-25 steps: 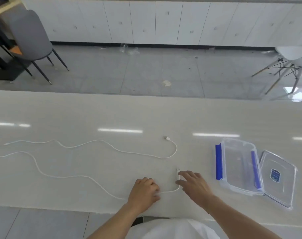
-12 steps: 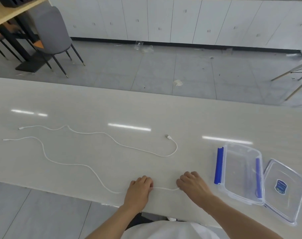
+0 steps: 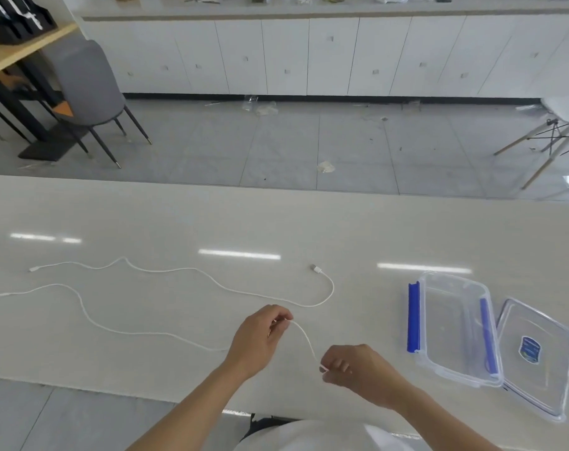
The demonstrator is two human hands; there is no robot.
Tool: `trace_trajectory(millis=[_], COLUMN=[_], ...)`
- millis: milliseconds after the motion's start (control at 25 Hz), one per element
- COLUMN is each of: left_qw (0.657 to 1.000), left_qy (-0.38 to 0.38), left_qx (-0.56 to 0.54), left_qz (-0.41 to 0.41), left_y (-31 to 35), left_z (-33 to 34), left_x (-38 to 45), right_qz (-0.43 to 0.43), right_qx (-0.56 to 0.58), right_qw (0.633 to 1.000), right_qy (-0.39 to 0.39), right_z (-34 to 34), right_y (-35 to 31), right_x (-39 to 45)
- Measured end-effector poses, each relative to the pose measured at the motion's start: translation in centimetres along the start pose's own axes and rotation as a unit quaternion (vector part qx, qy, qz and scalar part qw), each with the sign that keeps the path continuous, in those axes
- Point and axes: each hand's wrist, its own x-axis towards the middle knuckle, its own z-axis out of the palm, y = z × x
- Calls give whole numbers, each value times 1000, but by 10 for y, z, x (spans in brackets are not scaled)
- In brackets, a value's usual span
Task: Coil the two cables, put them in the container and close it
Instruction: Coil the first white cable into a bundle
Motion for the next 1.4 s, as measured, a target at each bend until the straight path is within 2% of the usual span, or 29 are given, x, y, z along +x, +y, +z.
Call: trace_trajectory(millis=[120, 280, 480, 720, 960, 1040, 1120, 1160, 1280, 1400], left_qw=[999, 997, 996, 989, 992, 990, 986, 981, 969, 973], left_qy=[5, 6, -24, -86, -114, -133, -144, -151, -170, -150], left_qx=[-31, -70, -89, -121, -32, 16, 76, 103, 150, 141], left_qz=[14, 8, 2, 11, 37, 39, 48, 56, 93, 109], left_y=[4, 7, 1, -7, -12, -13, -14, -16, -16, -15], left_z=[-11, -26, -40, -50, -67, -75, -86, -92, -114, -145], left_x=[8, 17, 21, 12, 2, -2, -5, -6, -7, 1], right_qz=[3, 6, -21, -57, -49, -43, -41, -35, 1, 9], right_qx=[127, 281, 443, 575, 647, 653, 638, 616, 446, 350], right_qw=[992, 958, 894, 816, 745, 733, 740, 755, 856, 918], right_qy=[-18, -58, -64, 13, 158, 186, 209, 223, 263, 185], right_z=[-3, -3, -1, -3, 10, 17, 24, 27, 31, 33], right_y=[-31, -61, -90, -121, -136, -140, -144, -147, -157, -162], right_x=[-4, 2, 17, 45, 75, 85, 92, 94, 97, 98])
